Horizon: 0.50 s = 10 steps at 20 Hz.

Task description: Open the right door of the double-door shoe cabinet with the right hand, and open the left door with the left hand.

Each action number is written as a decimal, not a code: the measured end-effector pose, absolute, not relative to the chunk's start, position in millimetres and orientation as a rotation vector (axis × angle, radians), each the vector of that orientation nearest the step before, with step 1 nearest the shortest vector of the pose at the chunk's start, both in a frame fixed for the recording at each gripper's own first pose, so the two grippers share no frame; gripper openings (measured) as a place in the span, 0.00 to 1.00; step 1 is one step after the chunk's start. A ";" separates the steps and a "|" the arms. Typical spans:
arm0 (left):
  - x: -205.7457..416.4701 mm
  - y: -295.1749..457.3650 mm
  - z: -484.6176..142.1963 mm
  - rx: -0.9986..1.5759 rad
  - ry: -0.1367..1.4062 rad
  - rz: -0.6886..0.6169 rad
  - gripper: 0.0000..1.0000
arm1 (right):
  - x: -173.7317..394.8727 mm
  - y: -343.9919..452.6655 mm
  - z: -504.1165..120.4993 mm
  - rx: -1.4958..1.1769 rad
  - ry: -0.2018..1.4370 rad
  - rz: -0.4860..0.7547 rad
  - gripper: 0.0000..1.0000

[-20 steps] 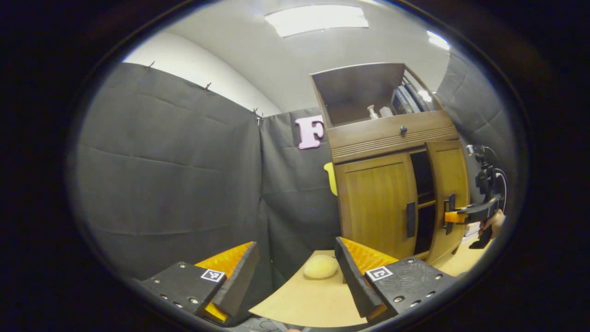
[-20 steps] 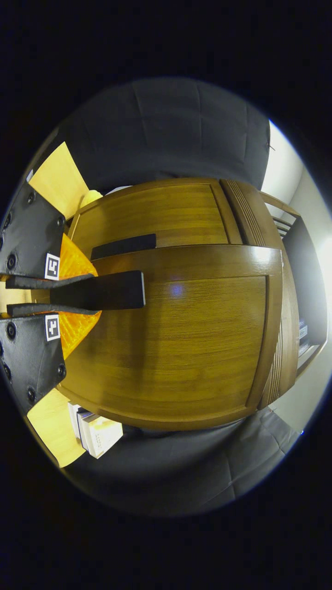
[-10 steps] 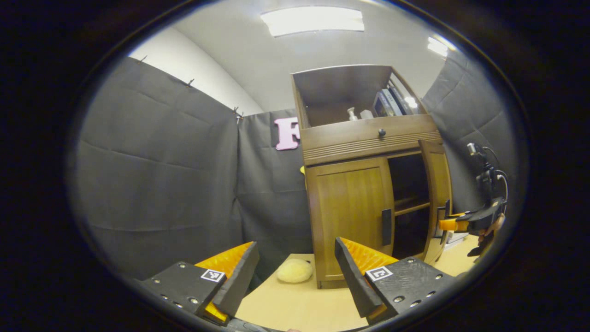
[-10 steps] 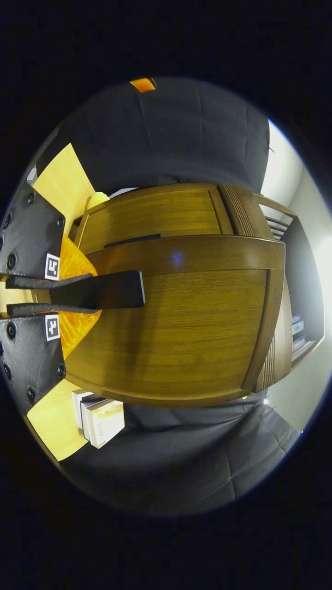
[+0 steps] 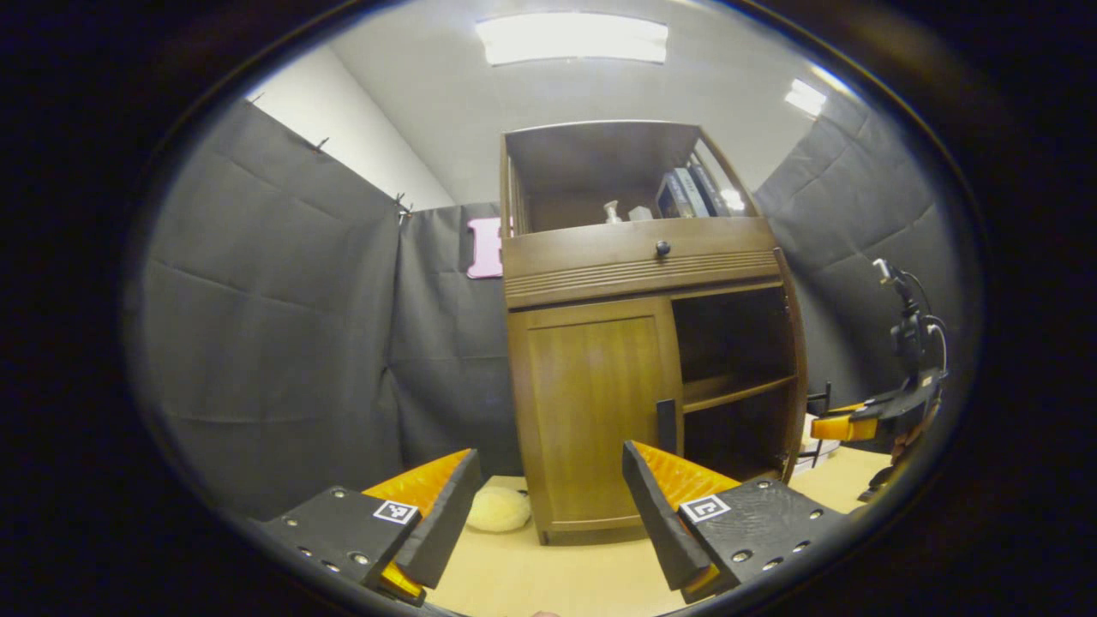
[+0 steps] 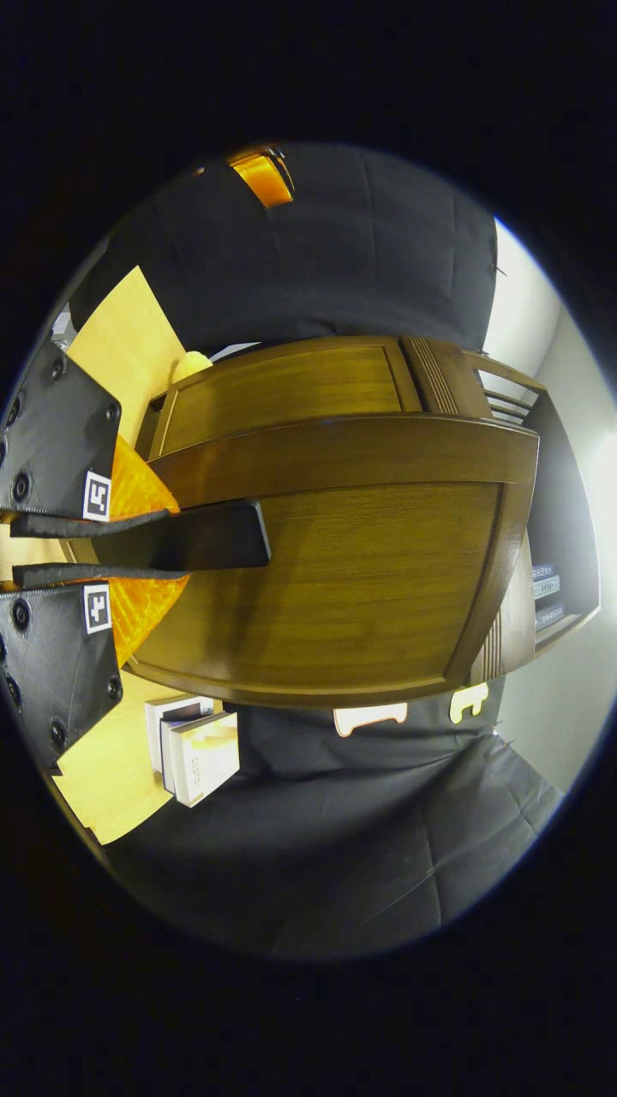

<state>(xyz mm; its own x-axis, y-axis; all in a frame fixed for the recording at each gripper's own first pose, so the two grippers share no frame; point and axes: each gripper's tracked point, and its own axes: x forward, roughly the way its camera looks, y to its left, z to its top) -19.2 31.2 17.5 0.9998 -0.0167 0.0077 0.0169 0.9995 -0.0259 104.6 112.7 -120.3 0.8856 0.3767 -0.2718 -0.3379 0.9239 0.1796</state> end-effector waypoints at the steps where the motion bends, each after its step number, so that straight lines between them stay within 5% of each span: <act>1: -18.5 27.9 17.1 -0.030 -0.008 -0.031 0.96 | 103.0 107.3 -119.7 0.132 0.312 0.368 0.13; 10: -9.9 8.3 18.8 -0.048 -0.012 -0.134 0.96 | 90.5 60.8 -121.2 0.130 0.320 0.323 0.09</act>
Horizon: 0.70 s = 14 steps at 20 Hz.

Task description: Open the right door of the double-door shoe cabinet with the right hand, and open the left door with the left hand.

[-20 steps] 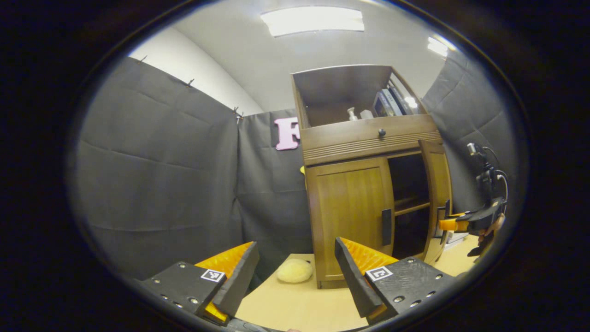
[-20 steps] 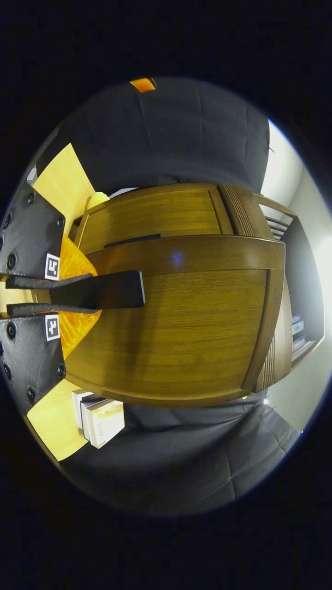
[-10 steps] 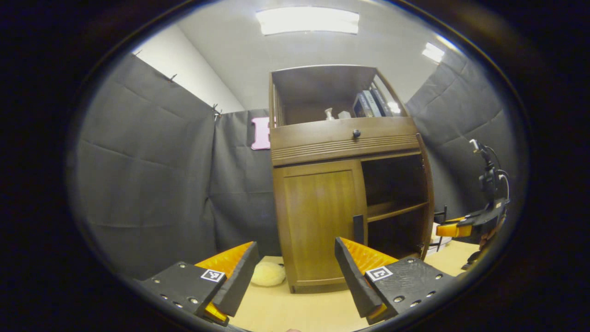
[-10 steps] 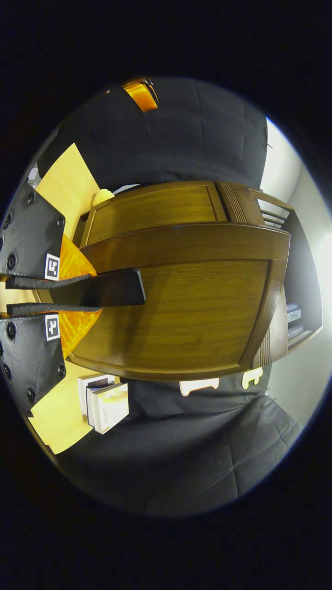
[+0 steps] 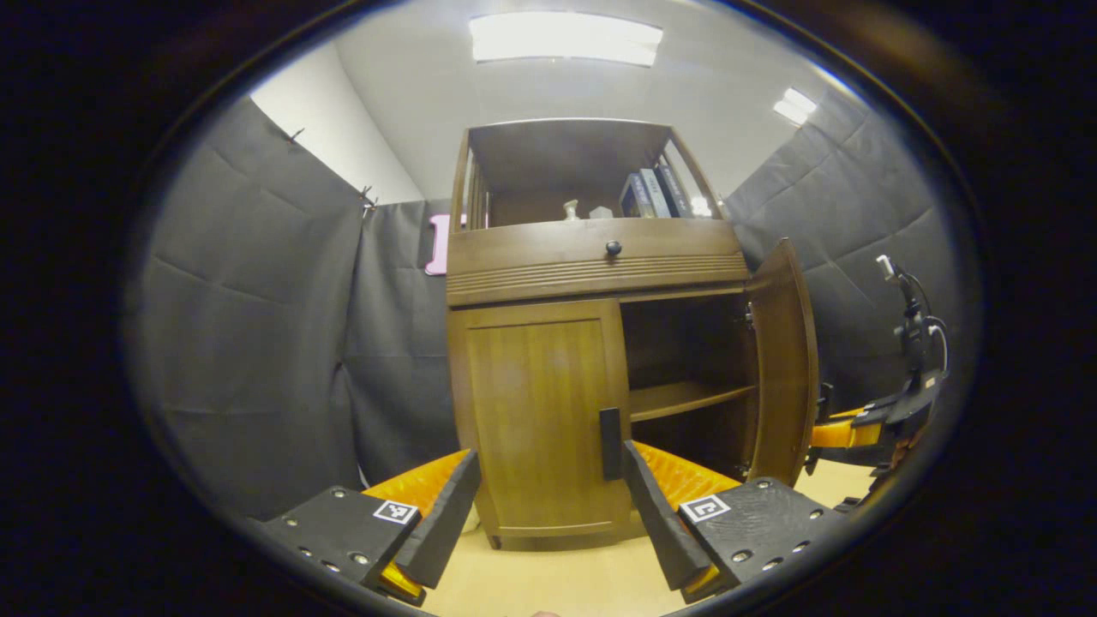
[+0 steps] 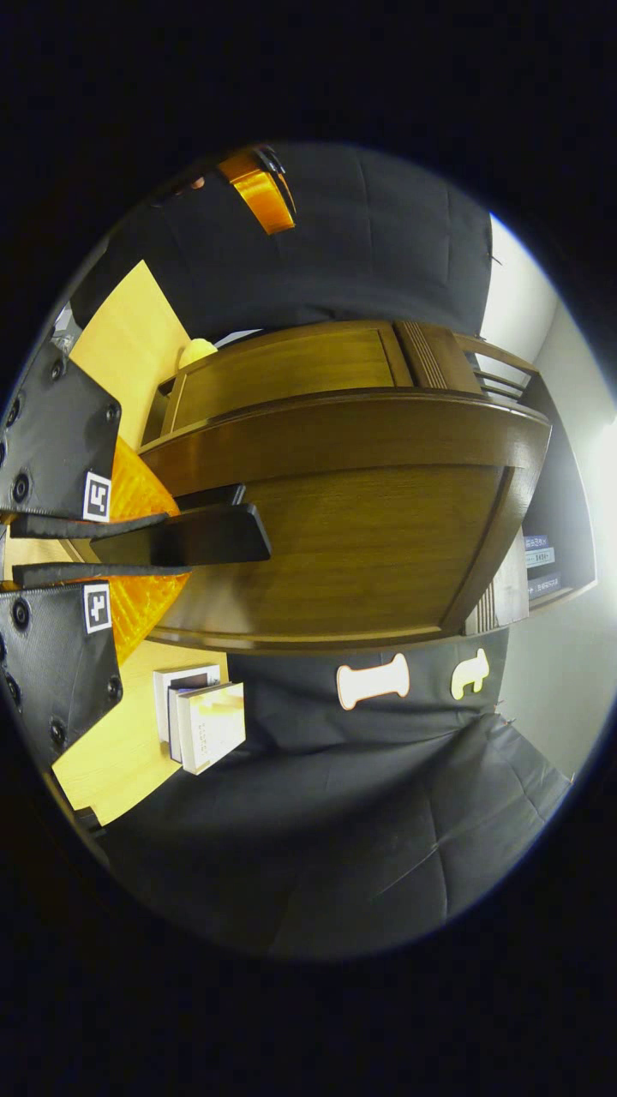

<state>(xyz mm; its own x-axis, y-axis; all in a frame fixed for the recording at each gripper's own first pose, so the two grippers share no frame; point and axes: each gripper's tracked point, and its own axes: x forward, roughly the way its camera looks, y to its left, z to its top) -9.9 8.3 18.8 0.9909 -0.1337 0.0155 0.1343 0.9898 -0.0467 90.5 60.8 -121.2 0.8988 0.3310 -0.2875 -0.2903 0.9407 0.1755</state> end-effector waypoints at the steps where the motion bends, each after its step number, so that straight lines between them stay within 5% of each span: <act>1: -8.9 7.6 18.9 -0.047 -0.012 -0.143 0.96 | 90.4 56.3 -120.8 0.129 0.320 0.318 0.12; 14: 3.7 -4.6 9.1 -0.021 -0.011 -0.211 0.96 | 96.5 -22.3 -124.9 0.143 0.309 0.203 0.08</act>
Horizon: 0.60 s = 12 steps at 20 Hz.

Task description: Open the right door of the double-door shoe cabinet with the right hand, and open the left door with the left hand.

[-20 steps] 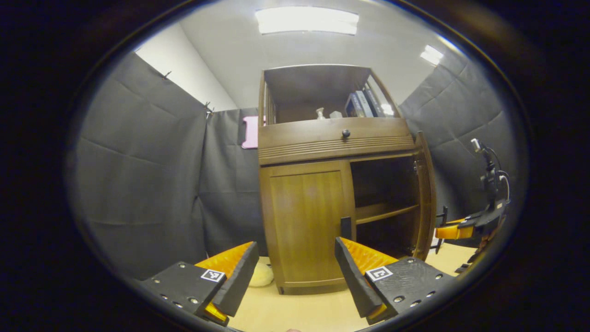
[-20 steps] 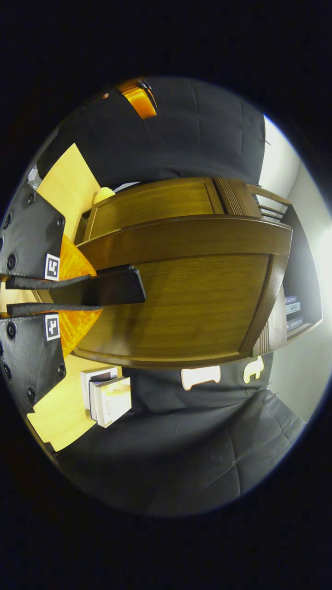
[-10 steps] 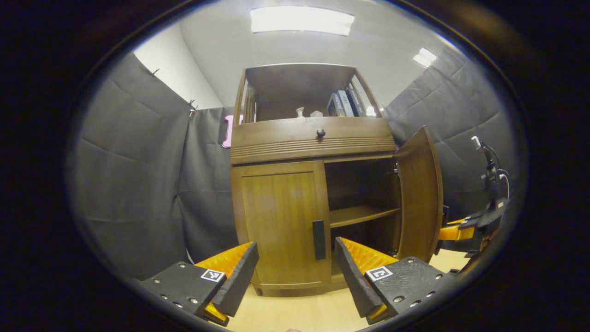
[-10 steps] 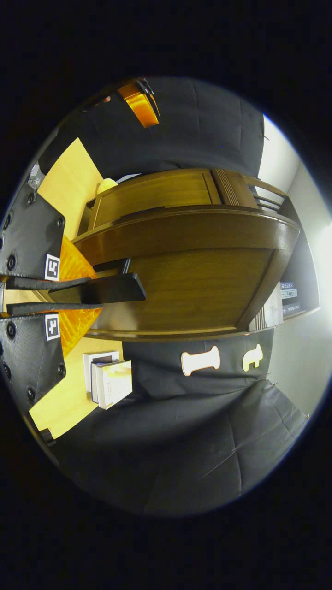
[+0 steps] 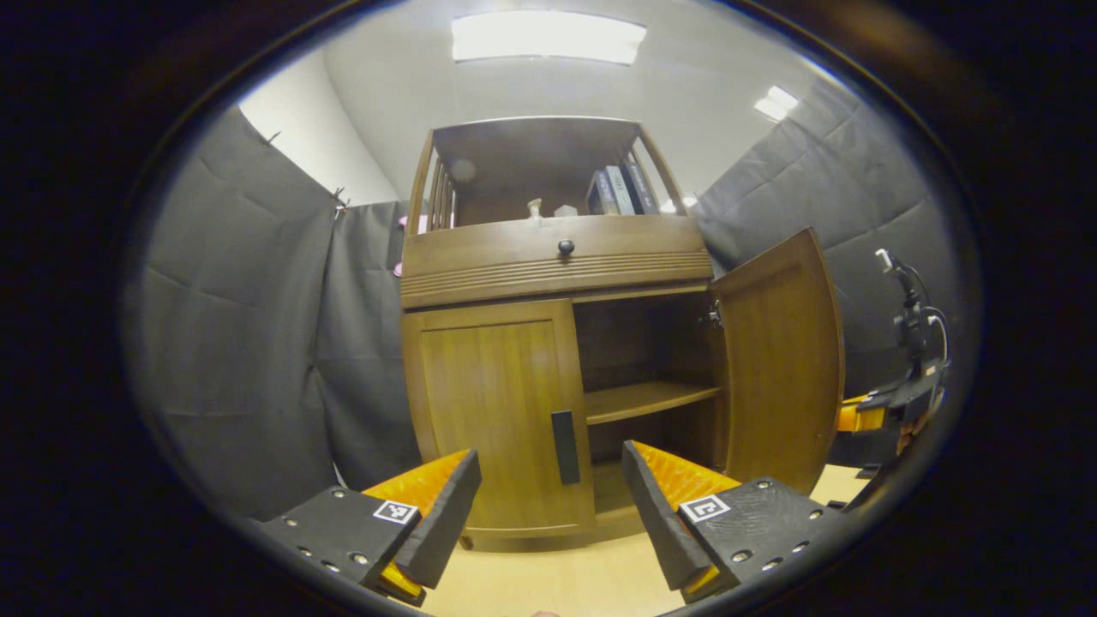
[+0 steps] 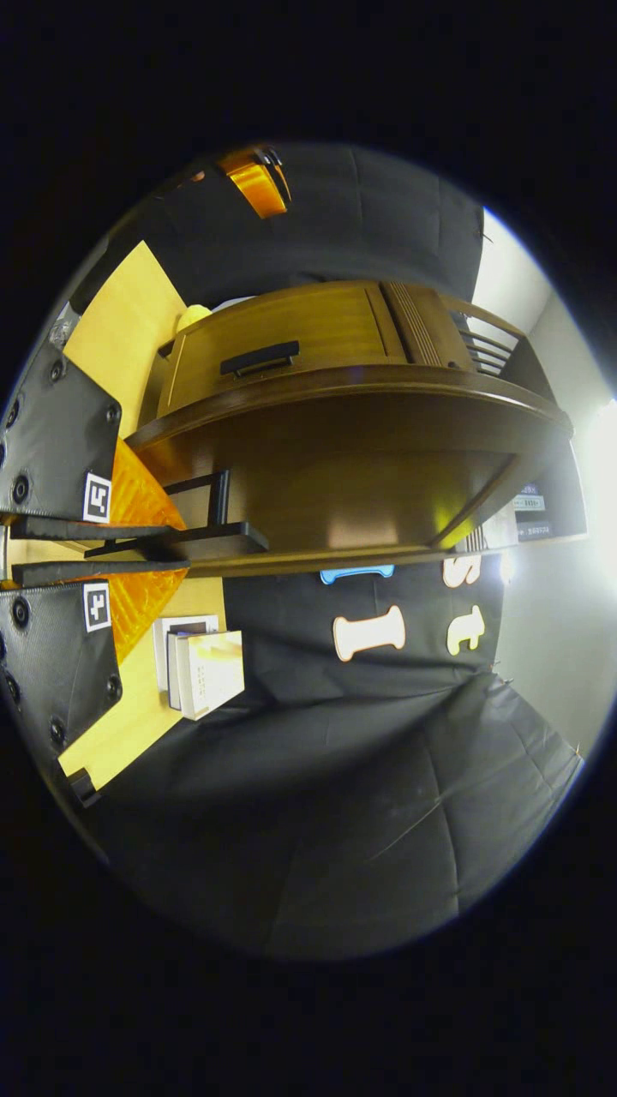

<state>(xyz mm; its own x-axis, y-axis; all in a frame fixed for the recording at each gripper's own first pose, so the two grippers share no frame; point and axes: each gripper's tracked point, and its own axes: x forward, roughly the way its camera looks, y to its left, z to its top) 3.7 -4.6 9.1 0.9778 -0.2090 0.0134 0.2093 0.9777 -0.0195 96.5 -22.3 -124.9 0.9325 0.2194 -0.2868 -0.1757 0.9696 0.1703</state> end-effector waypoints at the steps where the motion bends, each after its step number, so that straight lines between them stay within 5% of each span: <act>1: 4.2 -5.1 8.4 -0.018 -0.011 -0.217 0.96 | 98.1 -27.9 -125.1 0.148 0.309 0.193 0.08; 5: 6.5 -7.5 9.4 -0.005 -0.027 -0.237 0.95 | 100.8 -44.8 -124.4 0.130 0.301 0.173 0.07; 6: 7.1 -8.1 9.8 -0.001 -0.032 -0.242 0.95 | 99.5 -49.5 -125.1 0.114 0.298 0.164 0.00; 12: 8.0 -11.9 8.1 0.004 -0.025 -0.272 0.96 | 87.3 -67.2 -115.5 0.095 0.270 0.106 0.05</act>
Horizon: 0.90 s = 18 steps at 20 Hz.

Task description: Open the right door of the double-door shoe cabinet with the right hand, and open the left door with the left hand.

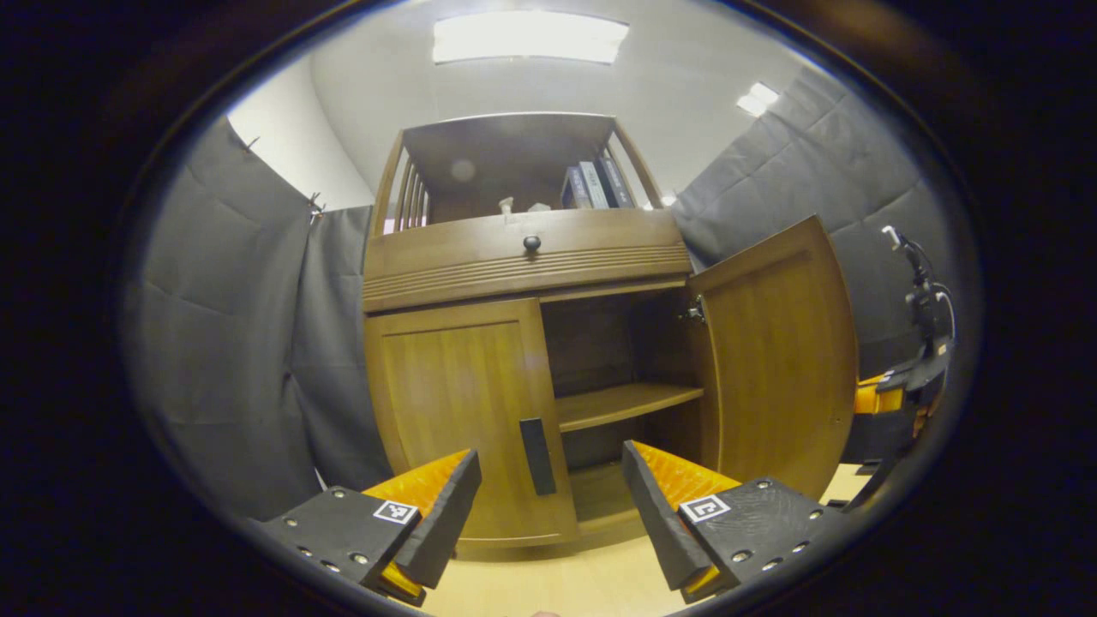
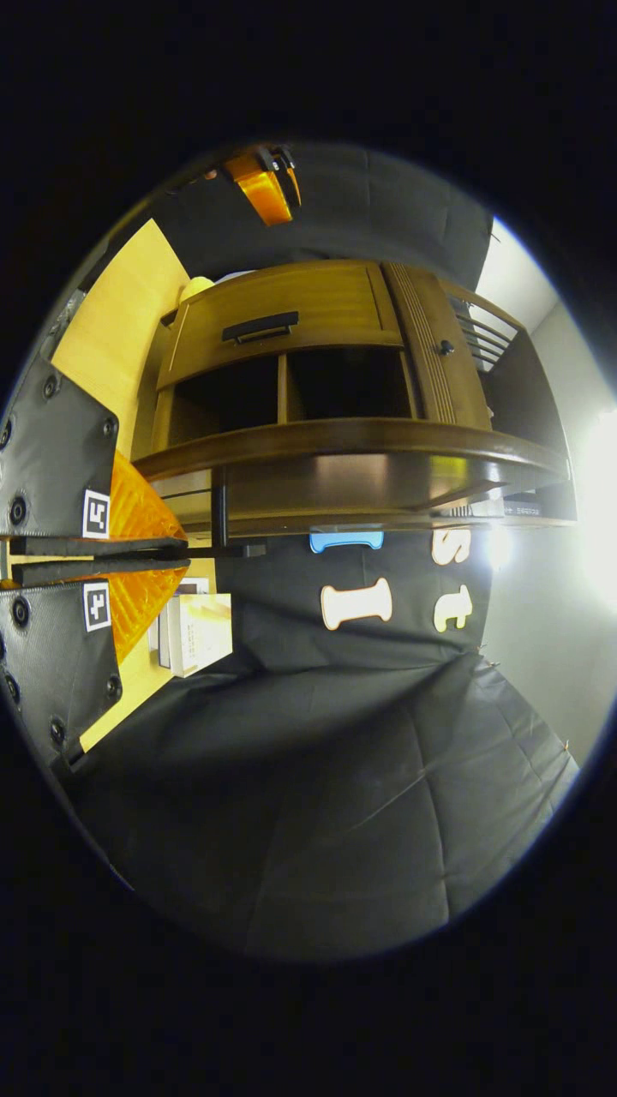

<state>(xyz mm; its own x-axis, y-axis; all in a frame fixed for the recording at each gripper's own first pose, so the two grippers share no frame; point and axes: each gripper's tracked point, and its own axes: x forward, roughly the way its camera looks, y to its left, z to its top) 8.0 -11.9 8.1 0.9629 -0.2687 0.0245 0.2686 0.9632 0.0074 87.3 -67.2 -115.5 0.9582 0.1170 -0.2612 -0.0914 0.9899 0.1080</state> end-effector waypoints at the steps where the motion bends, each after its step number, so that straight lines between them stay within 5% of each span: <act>1: 7.6 -13.0 7.2 0.002 -0.021 -0.276 0.96 | 84.8 -75.8 -112.4 0.094 0.262 0.081 0.05; 8: 8.5 -19.2 3.9 -0.017 -0.006 -0.285 0.95 | 56.7 -111.9 -78.0 0.135 0.183 -0.024 0.05; 15: 8.5 -18.1 -4.9 -0.026 0.027 -0.268 0.96 | 14.4 -116.4 -55.9 0.087 0.137 -0.052 1.00; 18: 10.8 -13.6 -8.0 -0.019 0.041 -0.241 0.95 | 7.8 -114.5 -52.3 0.070 0.124 -0.057 0.94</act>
<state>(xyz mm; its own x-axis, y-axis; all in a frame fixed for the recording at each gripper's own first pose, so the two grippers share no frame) 10.8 -13.6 -8.0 0.9703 -0.2390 -0.0384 0.2382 0.9709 -0.0240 7.8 -114.5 -52.3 0.9907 -0.0524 -0.1257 0.0611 0.9959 0.0664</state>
